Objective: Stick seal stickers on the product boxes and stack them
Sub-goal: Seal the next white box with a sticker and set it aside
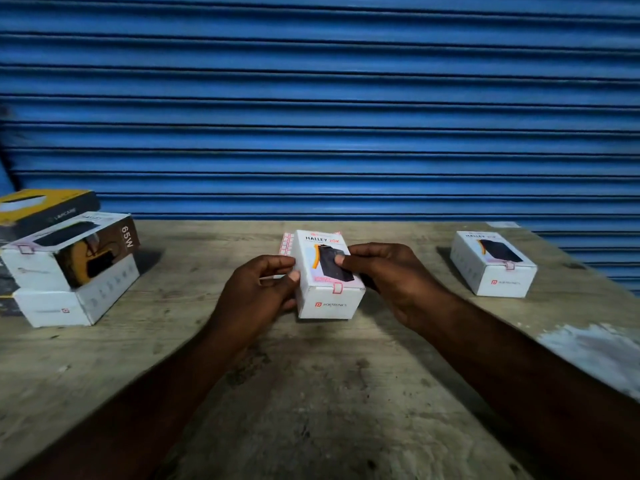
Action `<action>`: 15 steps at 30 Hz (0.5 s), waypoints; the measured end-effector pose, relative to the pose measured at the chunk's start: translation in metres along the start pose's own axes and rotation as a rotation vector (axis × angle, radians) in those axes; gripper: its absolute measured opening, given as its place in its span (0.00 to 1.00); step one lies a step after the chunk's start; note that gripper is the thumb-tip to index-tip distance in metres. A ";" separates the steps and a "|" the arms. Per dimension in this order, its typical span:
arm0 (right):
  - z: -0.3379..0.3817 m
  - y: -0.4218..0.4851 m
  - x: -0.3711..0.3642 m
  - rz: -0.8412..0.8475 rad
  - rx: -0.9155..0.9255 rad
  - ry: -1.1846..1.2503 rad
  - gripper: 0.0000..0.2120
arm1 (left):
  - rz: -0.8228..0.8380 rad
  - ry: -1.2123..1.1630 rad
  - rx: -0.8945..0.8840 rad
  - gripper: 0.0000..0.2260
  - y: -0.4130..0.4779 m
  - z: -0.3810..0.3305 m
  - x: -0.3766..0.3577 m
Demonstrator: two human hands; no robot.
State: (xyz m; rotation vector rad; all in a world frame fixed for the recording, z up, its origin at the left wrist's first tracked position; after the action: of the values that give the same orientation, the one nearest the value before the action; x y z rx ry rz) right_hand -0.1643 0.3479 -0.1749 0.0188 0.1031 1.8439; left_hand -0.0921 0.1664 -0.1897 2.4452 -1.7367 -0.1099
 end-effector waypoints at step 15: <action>0.057 -0.010 0.085 -0.339 0.177 -0.914 0.17 | 0.163 -0.081 0.053 0.06 0.002 -0.025 -0.095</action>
State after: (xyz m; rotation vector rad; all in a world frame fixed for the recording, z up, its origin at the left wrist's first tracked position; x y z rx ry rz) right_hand -0.1744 0.4352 -0.1229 0.8995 -0.3511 1.3364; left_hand -0.1217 0.2567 -0.1668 2.3529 -1.9899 -0.1489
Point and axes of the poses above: each hand's wrist, its own y-axis towards the middle knuckle, its own x-axis out of the back of the hand, z = x × y, the point moved 6 cm from there along y, towards the middle knuckle, and after that the axes turned 1 degree about y, right-handed, at the moved point
